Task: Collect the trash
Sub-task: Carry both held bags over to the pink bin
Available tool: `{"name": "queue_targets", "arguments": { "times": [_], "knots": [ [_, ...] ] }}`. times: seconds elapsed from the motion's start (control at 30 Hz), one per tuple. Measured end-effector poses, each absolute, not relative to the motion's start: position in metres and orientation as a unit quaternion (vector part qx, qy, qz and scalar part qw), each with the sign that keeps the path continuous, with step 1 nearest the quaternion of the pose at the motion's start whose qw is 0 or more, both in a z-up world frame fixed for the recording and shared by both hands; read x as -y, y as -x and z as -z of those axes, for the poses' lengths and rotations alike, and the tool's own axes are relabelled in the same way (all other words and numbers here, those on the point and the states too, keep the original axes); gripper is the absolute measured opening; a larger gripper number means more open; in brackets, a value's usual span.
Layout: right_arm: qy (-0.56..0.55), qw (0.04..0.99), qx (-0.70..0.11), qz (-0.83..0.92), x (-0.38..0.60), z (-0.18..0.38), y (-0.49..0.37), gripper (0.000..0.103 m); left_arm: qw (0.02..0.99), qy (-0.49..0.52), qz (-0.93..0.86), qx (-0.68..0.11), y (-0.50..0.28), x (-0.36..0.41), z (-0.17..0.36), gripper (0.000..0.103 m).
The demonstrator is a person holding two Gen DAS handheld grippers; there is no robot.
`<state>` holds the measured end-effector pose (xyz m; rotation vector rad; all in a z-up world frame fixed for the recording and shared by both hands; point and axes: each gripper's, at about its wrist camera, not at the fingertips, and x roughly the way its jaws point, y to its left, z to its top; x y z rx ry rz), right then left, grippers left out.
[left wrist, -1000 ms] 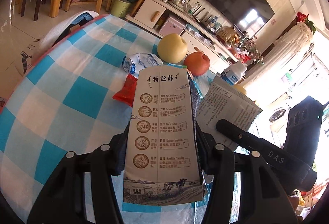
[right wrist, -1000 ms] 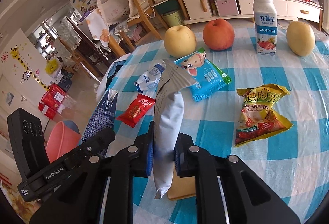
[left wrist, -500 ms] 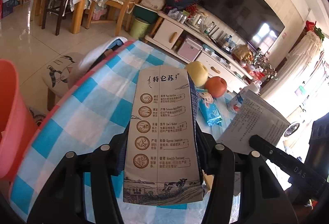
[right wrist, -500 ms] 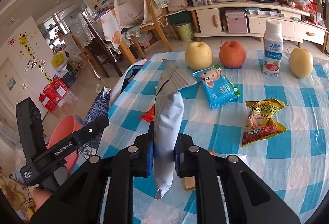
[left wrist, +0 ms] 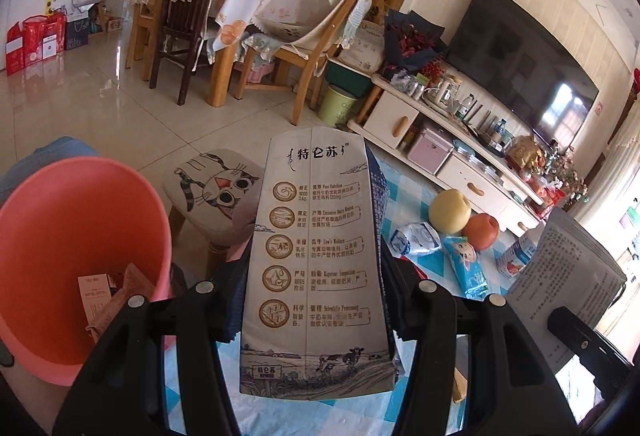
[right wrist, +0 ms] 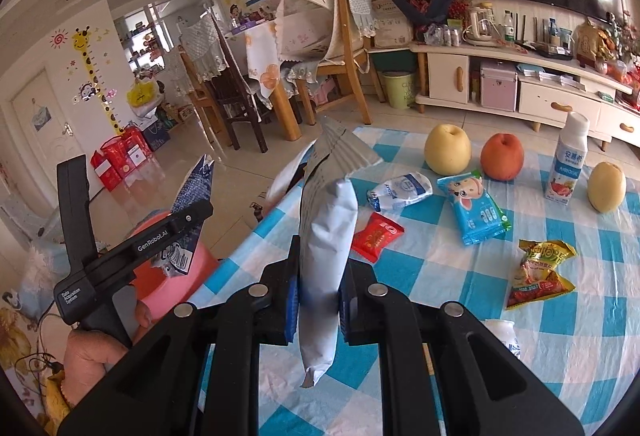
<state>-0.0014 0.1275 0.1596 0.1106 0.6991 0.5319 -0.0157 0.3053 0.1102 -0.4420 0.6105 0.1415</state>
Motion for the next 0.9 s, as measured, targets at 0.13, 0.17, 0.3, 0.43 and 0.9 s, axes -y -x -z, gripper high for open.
{"name": "queue_targets", "arguments": {
  "times": [0.13, 0.17, 0.3, 0.43, 0.9],
  "knots": [
    [-0.043, 0.901, -0.329, -0.278, -0.150, -0.170, 0.007, 0.017, 0.929, 0.217, -0.100, -0.284, 0.020, -0.323, -0.118, 0.055],
    [-0.040, 0.900, -0.327, -0.284, -0.157, -0.172, 0.009, 0.017, 0.929, 0.217, -0.108, -0.280, 0.021, -0.327, -0.120, 0.055],
    [-0.022, 0.893, -0.324, -0.311, -0.192, -0.178, 0.016, 0.017, 0.926, 0.219, -0.148, -0.269, 0.029, -0.352, -0.128, 0.055],
    [-0.013, 0.881, -0.329, -0.340, -0.231, -0.180, 0.018, 0.017, 0.917, 0.220, -0.196, -0.269, 0.034, -0.383, -0.129, 0.055],
    [0.018, 0.829, -0.356, -0.430, -0.379, -0.156, 0.007, 0.017, 0.864, 0.302, -0.281, -0.289, 0.063, -0.493, -0.114, 0.055]
  ]
}}
